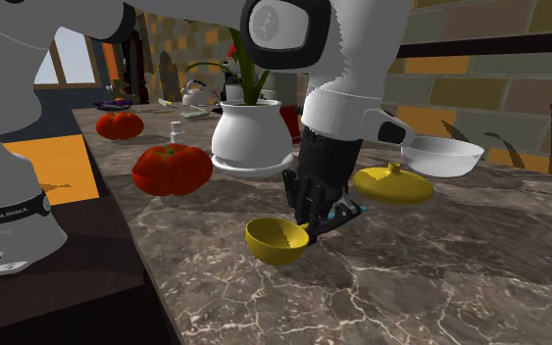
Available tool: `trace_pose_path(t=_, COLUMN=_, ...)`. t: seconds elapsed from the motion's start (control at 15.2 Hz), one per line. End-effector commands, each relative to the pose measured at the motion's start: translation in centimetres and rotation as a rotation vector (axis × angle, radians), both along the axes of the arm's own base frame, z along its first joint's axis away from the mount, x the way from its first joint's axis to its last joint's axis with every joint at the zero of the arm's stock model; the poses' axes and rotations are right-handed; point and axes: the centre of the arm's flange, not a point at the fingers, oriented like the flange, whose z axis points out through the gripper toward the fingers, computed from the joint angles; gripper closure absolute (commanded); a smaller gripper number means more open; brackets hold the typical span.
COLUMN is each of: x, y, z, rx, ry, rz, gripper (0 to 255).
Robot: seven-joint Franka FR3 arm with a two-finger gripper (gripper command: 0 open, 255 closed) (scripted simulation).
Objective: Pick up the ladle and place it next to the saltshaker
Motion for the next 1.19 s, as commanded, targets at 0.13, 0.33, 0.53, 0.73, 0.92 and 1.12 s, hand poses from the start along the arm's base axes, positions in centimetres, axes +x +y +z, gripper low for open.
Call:
trace_pose_path(t=0.13, x=0.0, y=0.0, z=0.5, rx=0.0, ry=0.0, rz=0.0, gripper=255)
trace_pose_path(t=0.33, x=0.0, y=0.0, z=2.1, rx=0.0, ry=0.0, rz=0.0, gripper=255)
trace_pose_path(t=0.53, x=0.0, y=0.0, z=3.7, rx=0.0, ry=0.0, rz=0.0, gripper=255)
trace_pose_path(t=0.73, x=0.0, y=0.0, z=5.2, rx=0.0, ry=0.0, rz=0.0, gripper=255)
trace_pose_path(t=0.92, x=0.0, y=0.0, z=6.8, rx=0.0, ry=0.0, rz=0.0, gripper=255)
trace_pose_path(t=1.12, x=0.0, y=0.0, z=8.4, rx=0.0, ry=0.0, rz=0.0, gripper=255)
